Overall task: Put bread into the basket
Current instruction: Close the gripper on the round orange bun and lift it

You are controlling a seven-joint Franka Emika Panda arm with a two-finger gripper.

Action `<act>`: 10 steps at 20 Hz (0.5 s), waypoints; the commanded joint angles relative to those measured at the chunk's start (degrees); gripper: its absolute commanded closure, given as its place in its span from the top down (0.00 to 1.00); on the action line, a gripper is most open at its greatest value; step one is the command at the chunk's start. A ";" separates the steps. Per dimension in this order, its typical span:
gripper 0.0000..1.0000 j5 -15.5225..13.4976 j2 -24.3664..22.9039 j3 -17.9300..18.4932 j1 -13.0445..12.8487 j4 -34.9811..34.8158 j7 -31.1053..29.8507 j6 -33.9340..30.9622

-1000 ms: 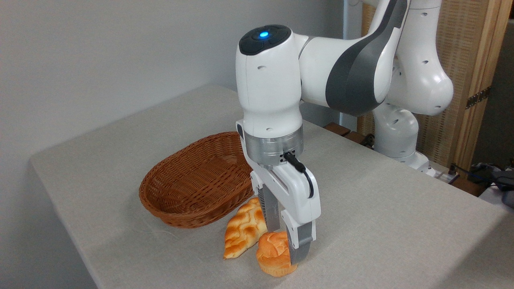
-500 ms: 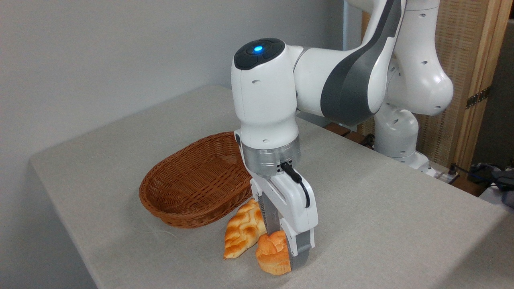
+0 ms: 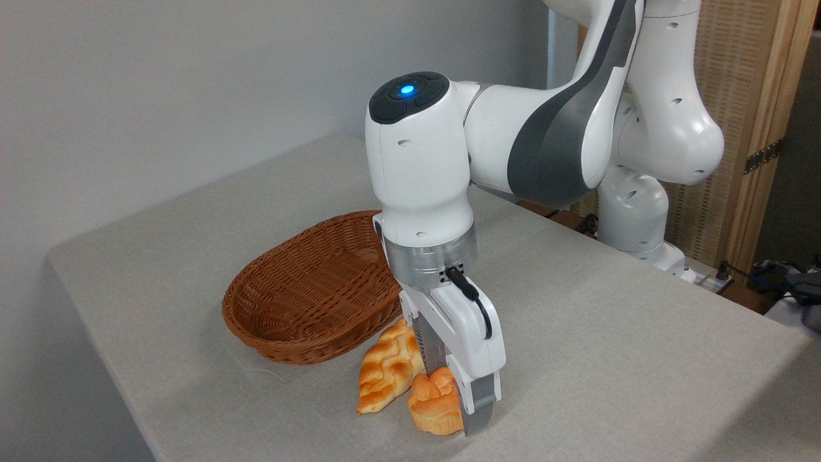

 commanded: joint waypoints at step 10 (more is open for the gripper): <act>0.32 -0.08 0.22 0.48 -0.36 -0.16 1.20 1.12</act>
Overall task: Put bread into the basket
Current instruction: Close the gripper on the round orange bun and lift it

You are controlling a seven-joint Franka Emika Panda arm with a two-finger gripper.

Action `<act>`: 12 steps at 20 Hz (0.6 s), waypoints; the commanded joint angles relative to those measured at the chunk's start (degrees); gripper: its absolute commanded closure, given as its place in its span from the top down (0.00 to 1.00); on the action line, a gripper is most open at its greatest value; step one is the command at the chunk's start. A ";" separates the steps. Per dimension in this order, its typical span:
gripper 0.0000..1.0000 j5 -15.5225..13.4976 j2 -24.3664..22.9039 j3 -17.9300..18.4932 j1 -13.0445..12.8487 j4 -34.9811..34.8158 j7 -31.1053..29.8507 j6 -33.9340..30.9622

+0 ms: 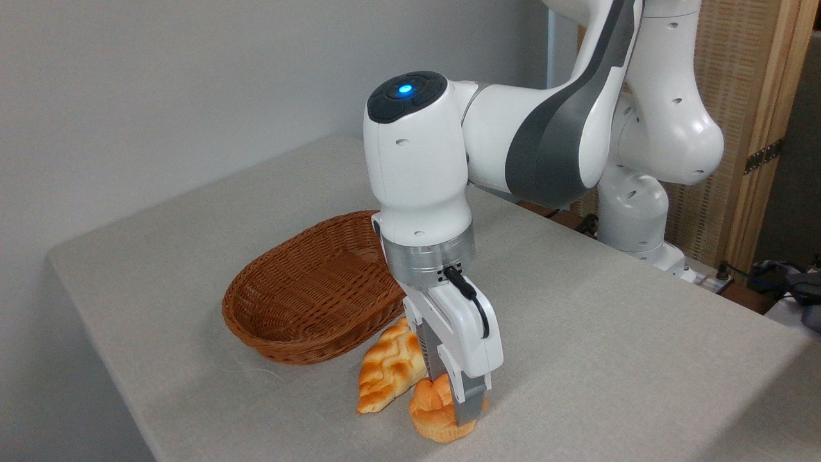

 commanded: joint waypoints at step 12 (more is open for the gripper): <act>0.33 -2.00 -1.62 0.60 -0.16 1.56 1.81 0.41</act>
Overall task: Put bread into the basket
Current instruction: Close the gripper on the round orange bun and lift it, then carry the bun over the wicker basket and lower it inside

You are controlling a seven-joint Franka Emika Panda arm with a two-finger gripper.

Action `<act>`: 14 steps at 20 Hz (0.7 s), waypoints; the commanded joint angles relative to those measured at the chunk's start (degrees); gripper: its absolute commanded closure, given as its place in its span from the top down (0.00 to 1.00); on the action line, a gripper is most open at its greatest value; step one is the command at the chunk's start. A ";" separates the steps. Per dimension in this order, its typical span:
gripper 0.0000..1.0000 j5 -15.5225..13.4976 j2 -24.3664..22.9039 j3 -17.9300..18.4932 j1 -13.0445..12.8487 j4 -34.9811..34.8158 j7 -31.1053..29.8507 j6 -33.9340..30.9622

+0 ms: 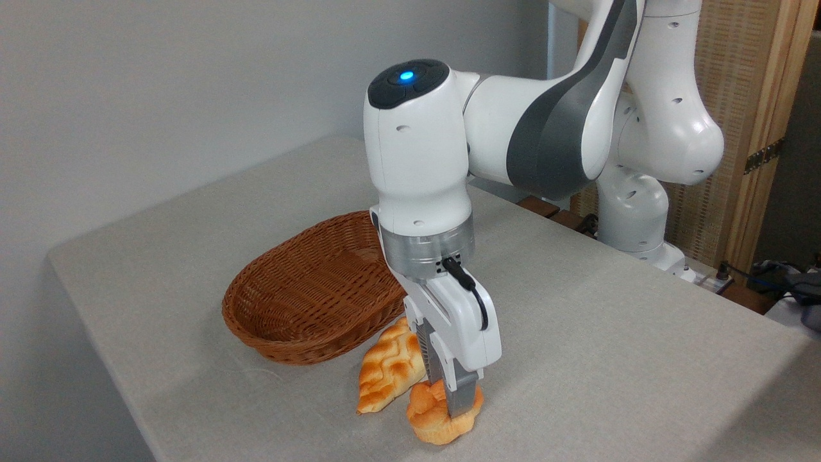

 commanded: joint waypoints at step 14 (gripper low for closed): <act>0.41 -11.84 -3.23 -3.31 -0.89 4.92 -3.85 -0.31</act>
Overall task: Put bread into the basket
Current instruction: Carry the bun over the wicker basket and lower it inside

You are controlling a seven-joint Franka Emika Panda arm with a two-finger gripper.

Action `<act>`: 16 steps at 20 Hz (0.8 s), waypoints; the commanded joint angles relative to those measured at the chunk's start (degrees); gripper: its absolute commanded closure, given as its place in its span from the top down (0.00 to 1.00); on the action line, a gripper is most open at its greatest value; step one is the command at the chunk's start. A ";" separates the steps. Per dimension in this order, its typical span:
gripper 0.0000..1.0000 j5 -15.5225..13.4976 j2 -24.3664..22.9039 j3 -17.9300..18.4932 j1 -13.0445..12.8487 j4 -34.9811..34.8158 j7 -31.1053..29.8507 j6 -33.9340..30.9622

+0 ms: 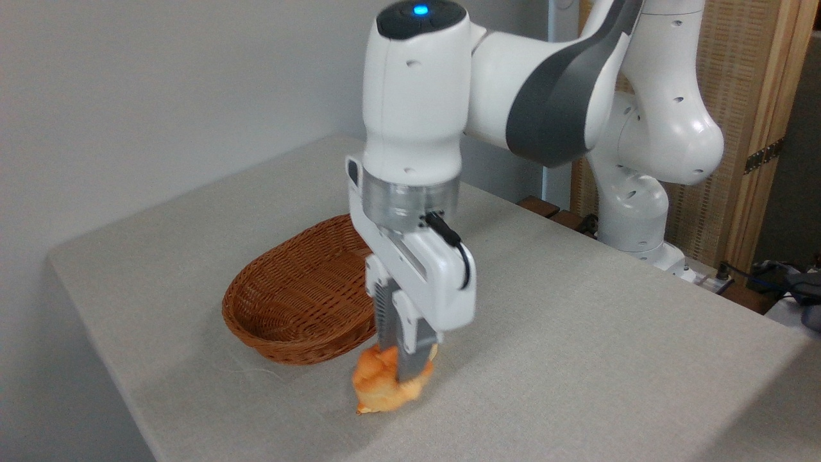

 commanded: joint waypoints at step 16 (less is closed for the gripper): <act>0.43 -3.53 -0.47 -20.76 -0.63 3.64 -23.92 -1.79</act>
